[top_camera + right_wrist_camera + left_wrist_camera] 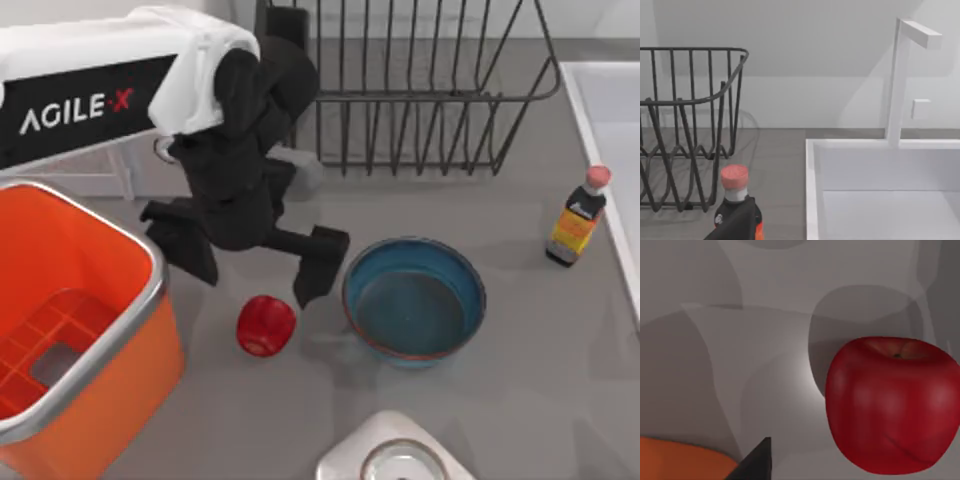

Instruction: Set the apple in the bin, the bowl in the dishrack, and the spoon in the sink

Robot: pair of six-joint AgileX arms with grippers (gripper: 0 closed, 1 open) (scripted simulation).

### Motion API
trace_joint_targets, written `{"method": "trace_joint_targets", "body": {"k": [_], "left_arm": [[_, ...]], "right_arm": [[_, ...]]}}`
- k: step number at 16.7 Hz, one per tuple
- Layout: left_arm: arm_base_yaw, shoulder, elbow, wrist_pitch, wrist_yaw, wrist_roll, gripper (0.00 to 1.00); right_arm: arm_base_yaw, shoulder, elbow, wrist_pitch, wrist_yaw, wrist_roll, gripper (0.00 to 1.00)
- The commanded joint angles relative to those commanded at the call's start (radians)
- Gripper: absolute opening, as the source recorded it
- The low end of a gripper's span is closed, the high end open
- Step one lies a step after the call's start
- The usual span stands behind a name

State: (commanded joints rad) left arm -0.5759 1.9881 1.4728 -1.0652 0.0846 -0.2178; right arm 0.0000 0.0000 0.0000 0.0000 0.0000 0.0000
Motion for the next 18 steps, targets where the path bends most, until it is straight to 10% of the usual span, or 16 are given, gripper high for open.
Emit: {"method": "trace_joint_targets", "body": {"k": [18], "left_arm": [[-0.024,0.103,-0.124,0.231,-0.001,-0.022,1.0]], "right_arm": [[0.0,0.0,0.0,0.0,0.0,0.0,1.0]]}}
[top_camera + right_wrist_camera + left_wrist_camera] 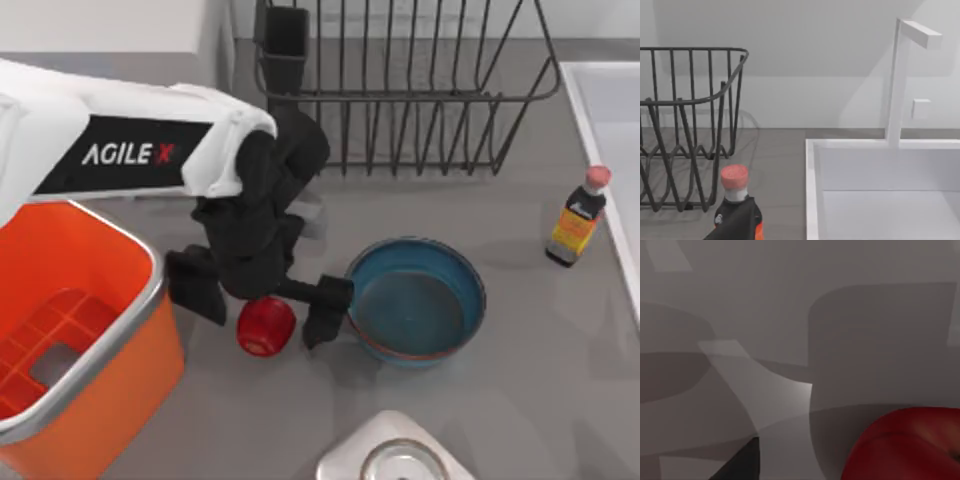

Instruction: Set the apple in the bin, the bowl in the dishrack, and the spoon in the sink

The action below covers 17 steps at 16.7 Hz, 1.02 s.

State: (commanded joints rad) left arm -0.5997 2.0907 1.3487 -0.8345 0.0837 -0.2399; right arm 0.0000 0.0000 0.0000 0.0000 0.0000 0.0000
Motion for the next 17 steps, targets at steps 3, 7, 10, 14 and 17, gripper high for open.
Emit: {"method": "trace_joint_targets", "body": {"k": [3,7,10,14,17], "left_arm": [[0.0,0.0,0.0,0.0,0.0,0.0,0.92],[0.0,0.0,0.0,0.0,0.0,0.0,0.62],[0.0,0.0,0.0,0.0,0.0,0.0,0.4],[0.0,0.0,0.0,0.0,0.0,0.0,0.1],[0.0,0.0,0.0,0.0,0.0,0.0,0.0]], "right_arm": [[0.0,0.0,0.0,0.0,0.0,0.0,1.0],[0.0,0.0,0.0,0.0,0.0,0.0,1.0],[0.0,0.0,0.0,0.0,0.0,0.0,1.0],[0.0,0.0,0.0,0.0,0.0,0.0,1.0],[0.0,0.0,0.0,0.0,0.0,0.0,1.0]]}}
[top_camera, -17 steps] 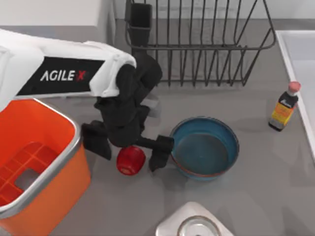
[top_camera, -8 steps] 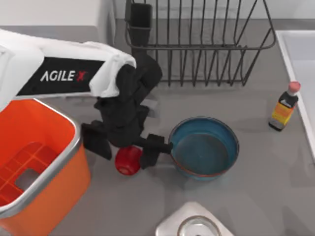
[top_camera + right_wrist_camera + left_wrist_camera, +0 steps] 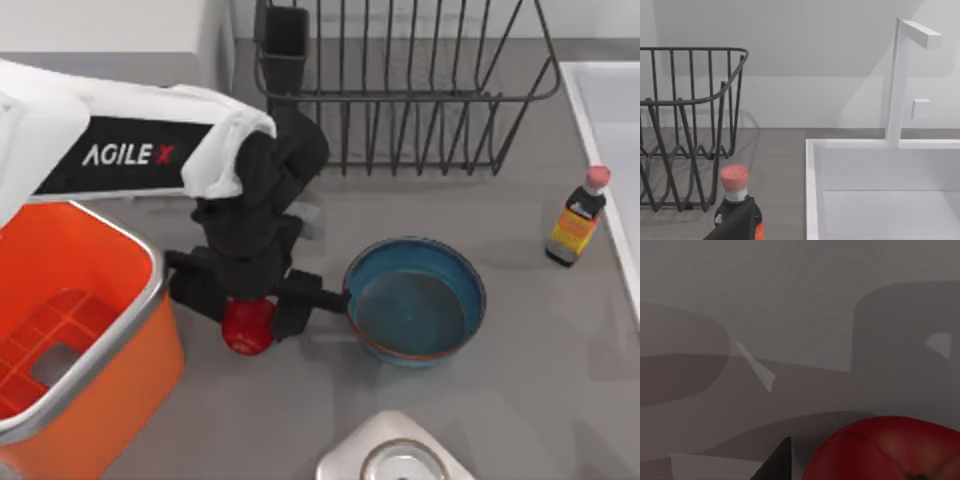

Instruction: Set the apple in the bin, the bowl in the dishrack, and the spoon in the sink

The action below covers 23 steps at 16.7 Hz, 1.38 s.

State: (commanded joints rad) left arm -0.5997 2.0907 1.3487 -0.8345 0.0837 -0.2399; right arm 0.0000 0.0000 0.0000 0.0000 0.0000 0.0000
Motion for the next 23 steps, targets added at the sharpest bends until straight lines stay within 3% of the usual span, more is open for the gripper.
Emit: {"method": "trace_joint_targets", "body": {"k": [9,23], "left_arm": [[0.007,-0.019,0.009,-0.022,-0.023,0.012,0.0],[0.002,-0.089,0.17,-0.254,-0.025,0.011,0.0]], "right_arm": [[0.0,0.0,0.0,0.0,0.0,0.0,1.0],[0.0,0.0,0.0,0.0,0.0,0.0,1.0]]}}
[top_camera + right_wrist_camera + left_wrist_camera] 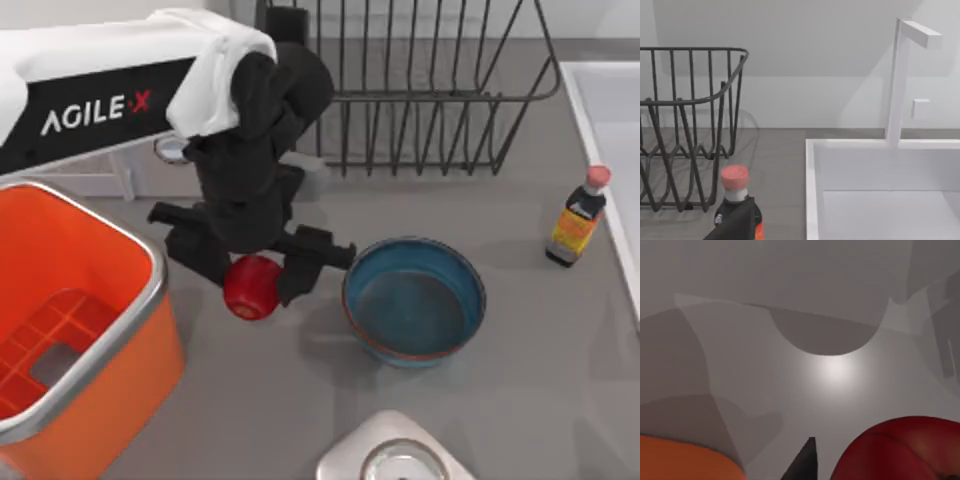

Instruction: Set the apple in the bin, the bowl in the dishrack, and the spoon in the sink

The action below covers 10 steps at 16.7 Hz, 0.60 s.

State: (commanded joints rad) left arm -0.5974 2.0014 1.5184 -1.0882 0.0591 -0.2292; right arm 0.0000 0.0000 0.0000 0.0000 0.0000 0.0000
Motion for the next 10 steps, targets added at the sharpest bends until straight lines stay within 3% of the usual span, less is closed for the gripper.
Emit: {"method": "trace_joint_targets", "body": {"k": [10], "left_arm": [[0.002,-0.043,0.08,-0.119,0.0,-0.002,0.0]], "right_arm": [[0.0,0.0,0.0,0.0,0.0,0.0,1.0]]}}
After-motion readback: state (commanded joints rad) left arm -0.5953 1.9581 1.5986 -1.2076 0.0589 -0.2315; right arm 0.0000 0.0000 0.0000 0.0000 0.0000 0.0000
